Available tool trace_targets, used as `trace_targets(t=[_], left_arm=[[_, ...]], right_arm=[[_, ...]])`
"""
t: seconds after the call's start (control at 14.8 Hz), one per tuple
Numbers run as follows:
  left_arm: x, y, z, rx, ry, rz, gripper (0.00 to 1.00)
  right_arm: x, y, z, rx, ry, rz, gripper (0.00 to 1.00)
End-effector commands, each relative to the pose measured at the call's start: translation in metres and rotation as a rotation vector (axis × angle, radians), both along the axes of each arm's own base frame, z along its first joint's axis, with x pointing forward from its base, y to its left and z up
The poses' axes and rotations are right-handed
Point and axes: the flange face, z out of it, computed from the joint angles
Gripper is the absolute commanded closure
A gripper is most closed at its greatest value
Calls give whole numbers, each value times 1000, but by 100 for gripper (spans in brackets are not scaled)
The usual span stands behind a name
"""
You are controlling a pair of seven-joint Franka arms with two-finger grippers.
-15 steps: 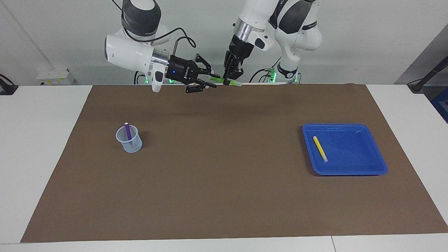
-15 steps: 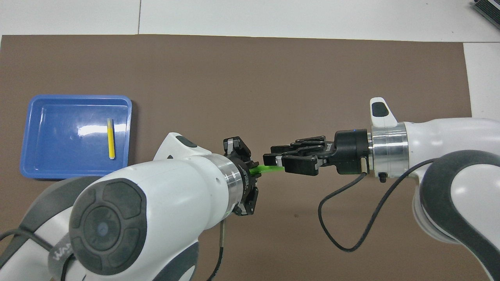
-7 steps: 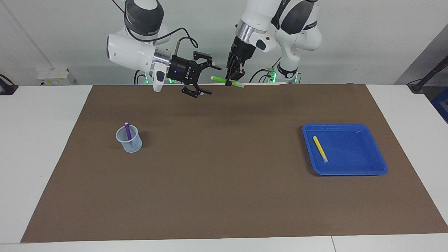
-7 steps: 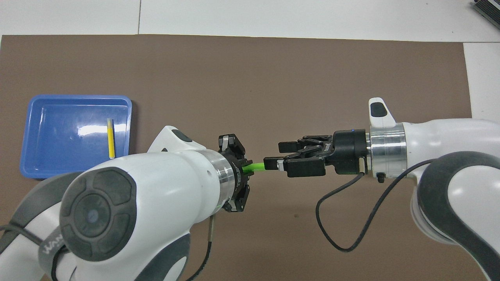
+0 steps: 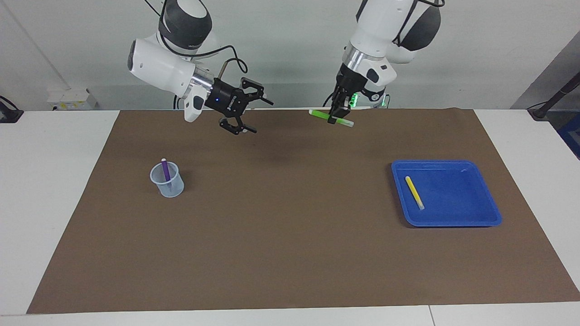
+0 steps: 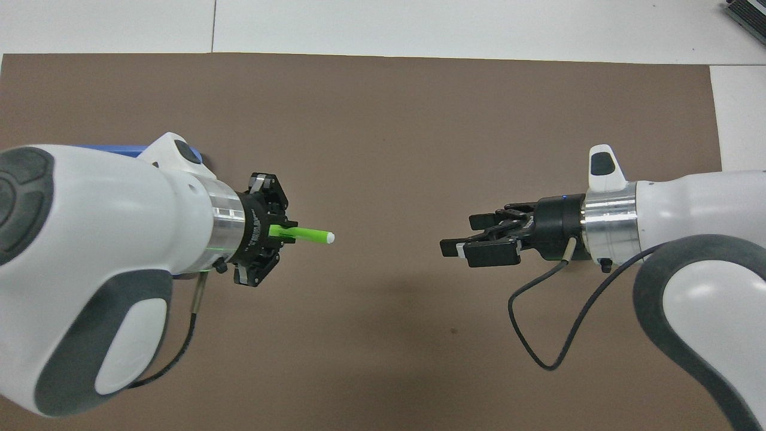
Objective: Right arm passes pens to left for tray arrangement
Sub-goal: 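Carry the green pen to the tray with the left gripper while the right gripper withdraws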
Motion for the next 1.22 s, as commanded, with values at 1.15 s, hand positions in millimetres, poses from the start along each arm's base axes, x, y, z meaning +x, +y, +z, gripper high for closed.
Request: trace_targets(t=[1.15], left_arm=[[83, 308, -147, 219, -68, -1169, 100]], right_arm=[[0, -143, -44, -834, 58, -1, 0]])
